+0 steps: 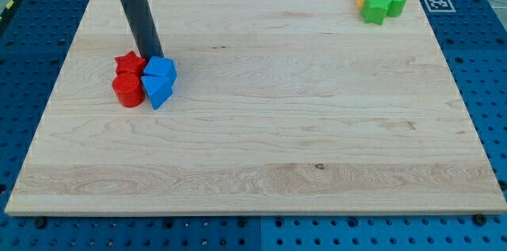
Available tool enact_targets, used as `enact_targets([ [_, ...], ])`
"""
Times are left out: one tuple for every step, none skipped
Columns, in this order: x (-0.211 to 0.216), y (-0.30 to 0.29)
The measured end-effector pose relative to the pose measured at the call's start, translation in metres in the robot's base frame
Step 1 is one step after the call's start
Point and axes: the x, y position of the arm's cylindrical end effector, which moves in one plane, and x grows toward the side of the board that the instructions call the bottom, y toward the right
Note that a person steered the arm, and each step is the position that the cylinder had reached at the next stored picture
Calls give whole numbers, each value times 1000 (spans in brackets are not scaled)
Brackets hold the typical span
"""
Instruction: Separate the blue cube from the blue triangle
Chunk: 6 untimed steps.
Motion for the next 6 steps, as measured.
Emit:
enact_targets([
  [0,0],
  [3,0],
  [11,0],
  [21,0],
  [34,4],
  [51,7],
])
